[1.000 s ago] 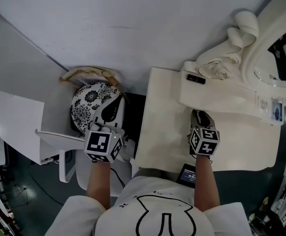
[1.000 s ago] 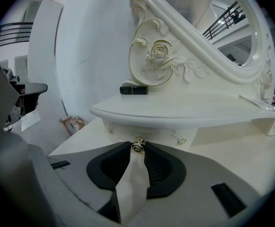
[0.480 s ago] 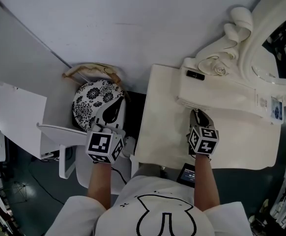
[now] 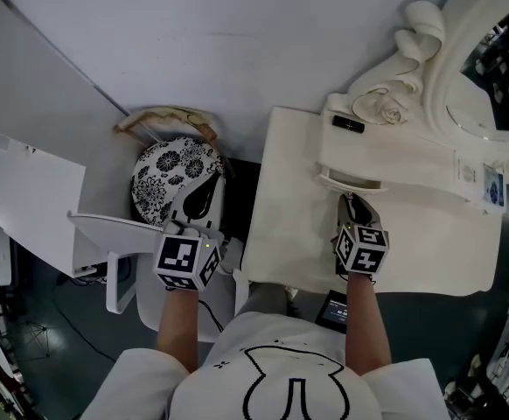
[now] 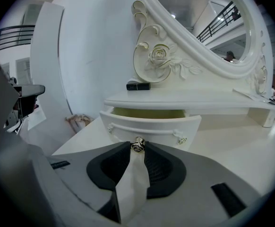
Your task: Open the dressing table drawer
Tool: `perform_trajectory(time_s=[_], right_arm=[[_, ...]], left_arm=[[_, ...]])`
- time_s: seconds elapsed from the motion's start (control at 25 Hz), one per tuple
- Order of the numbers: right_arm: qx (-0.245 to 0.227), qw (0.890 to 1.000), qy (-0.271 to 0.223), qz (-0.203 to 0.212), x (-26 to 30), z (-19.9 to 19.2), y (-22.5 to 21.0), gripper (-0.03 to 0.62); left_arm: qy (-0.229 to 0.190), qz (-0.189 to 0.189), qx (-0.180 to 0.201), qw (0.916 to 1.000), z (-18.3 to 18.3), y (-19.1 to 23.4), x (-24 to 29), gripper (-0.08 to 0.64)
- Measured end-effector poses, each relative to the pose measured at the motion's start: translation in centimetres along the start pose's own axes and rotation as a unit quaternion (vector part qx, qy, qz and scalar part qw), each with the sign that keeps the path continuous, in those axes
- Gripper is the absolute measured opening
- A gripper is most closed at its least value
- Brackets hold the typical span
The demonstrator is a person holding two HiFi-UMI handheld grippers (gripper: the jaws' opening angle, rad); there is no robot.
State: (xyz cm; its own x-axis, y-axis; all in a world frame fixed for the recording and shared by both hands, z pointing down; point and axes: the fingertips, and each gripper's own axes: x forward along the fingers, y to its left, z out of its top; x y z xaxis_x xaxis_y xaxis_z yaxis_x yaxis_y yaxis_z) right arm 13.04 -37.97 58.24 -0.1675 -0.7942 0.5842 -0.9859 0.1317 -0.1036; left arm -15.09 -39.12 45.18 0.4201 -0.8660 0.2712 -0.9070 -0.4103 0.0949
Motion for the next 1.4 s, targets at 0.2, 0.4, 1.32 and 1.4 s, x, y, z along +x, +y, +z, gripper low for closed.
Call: perform_trajectory(time_s=[0.2,0.4,1.32,1.4], right_arm=[[-0.001,1.0,0.0,0.001,-0.5,-0.4,0.2,0.101],[-0.004,1.0,0.0,0.003,-1.1,-0.8,0.4,0.101],[-0.008,1.0,0.003,0.005,-3.1,-2.5,1.1,0.103],[-0.006,1.0,-0.001,0.004,-3.2,-2.5,1.1,0.103]], left_arm=[[0.001,0.001,0.002,1.0,-0.2,-0.3,-0.6,0.015],[0.003,0.001,0.002,1.0,-0.6,-0.7,-1.3,0.015],[-0.002,0.011,-0.001,0.9999,-1.2,-1.3,-3.8,0.015],[-0.002,0.011,-0.001,0.9999,-1.2,-1.4,-3.9,0.015]])
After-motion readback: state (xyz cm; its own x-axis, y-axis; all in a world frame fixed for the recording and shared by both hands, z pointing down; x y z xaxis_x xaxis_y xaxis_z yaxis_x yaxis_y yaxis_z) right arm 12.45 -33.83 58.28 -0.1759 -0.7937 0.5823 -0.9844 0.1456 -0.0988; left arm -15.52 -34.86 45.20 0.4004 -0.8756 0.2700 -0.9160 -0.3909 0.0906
